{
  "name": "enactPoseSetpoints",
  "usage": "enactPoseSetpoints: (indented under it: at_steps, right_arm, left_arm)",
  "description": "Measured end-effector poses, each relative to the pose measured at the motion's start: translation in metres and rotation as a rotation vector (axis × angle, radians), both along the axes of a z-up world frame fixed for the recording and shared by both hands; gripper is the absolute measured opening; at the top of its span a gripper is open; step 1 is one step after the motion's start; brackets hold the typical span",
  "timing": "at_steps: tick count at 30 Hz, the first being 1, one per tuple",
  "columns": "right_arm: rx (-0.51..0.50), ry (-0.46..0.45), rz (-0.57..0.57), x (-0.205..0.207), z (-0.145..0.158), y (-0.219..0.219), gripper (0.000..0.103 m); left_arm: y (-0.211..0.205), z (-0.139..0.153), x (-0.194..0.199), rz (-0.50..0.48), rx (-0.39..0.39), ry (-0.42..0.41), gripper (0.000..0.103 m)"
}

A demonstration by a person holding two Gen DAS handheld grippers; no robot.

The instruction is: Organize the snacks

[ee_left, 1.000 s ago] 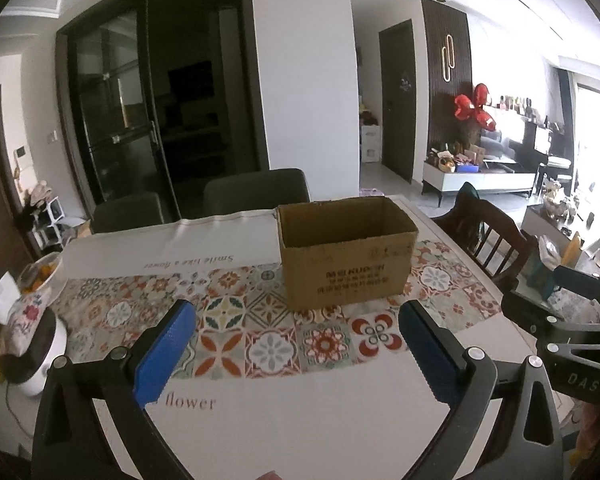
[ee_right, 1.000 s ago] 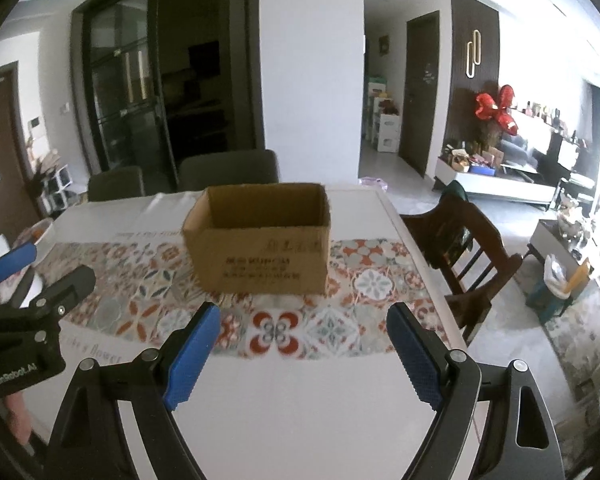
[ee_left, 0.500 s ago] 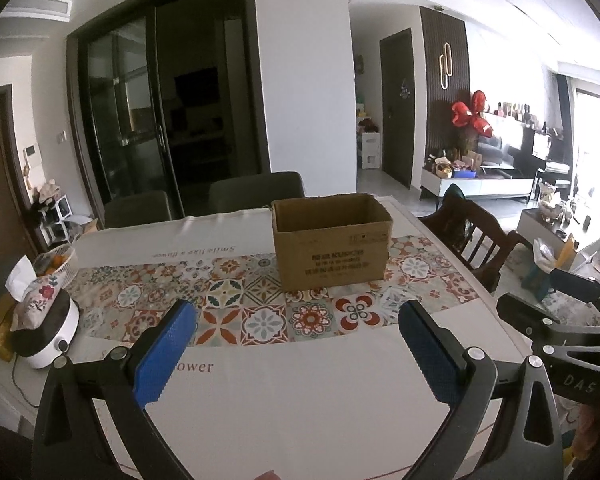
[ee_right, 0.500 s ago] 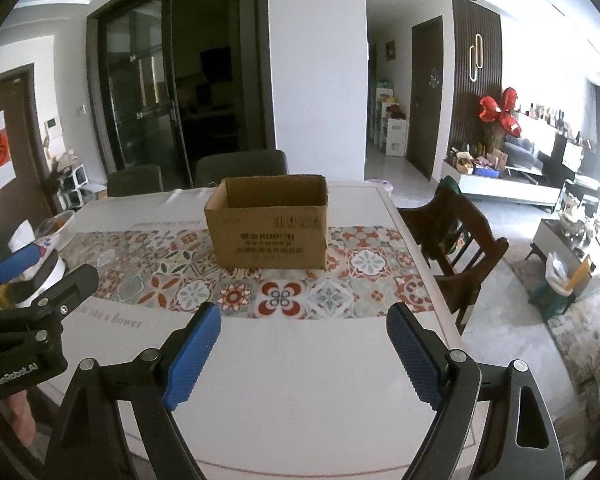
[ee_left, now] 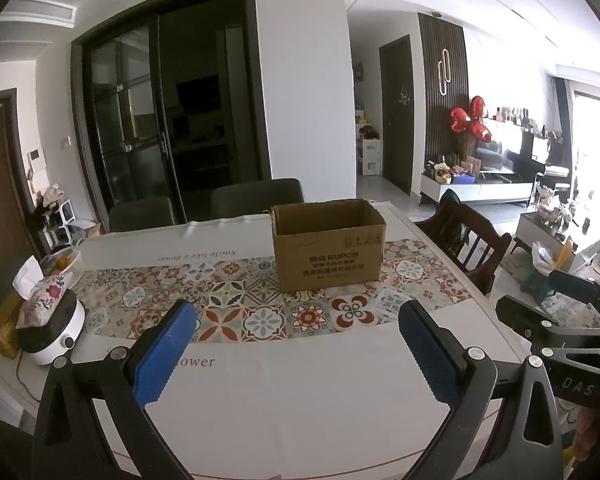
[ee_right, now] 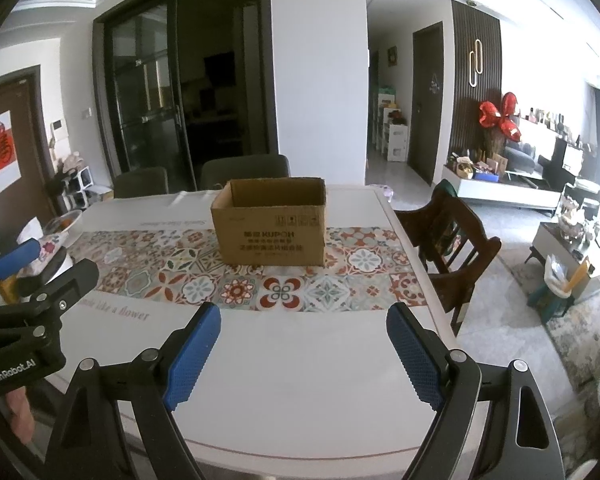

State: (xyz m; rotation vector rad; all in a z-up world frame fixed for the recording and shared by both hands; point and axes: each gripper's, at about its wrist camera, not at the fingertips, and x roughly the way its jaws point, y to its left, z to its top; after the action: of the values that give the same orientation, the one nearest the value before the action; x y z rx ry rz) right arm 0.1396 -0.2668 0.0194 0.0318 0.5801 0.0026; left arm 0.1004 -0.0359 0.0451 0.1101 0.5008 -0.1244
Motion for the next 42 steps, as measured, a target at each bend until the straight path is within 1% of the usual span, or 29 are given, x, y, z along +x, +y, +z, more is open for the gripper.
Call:
enactPoseSetpoints:
  at_steps: [5, 26, 32, 42]
  right_arm:
    - [-0.004, -0.005, 0.004, -0.003, 0.001, 0.002, 0.086]
    - [-0.003, -0.007, 0.003, -0.004, 0.0, 0.003, 0.086]
    - [-0.004, -0.011, 0.004, -0.005, 0.0, 0.004, 0.086]
    - [-0.002, -0.011, 0.004, -0.006, 0.002, 0.004, 0.086]
  left_arm:
    - [-0.001, 0.003, -0.008, 0.004, 0.002, -0.007, 0.103]
    - [0.0, 0.005, -0.012, 0.004, 0.0, -0.015, 0.103]
    - [0.002, 0.013, -0.019, 0.006, 0.003, -0.025, 0.103]
    - [0.0, 0.017, -0.019, -0.001, 0.003, -0.024, 0.103]
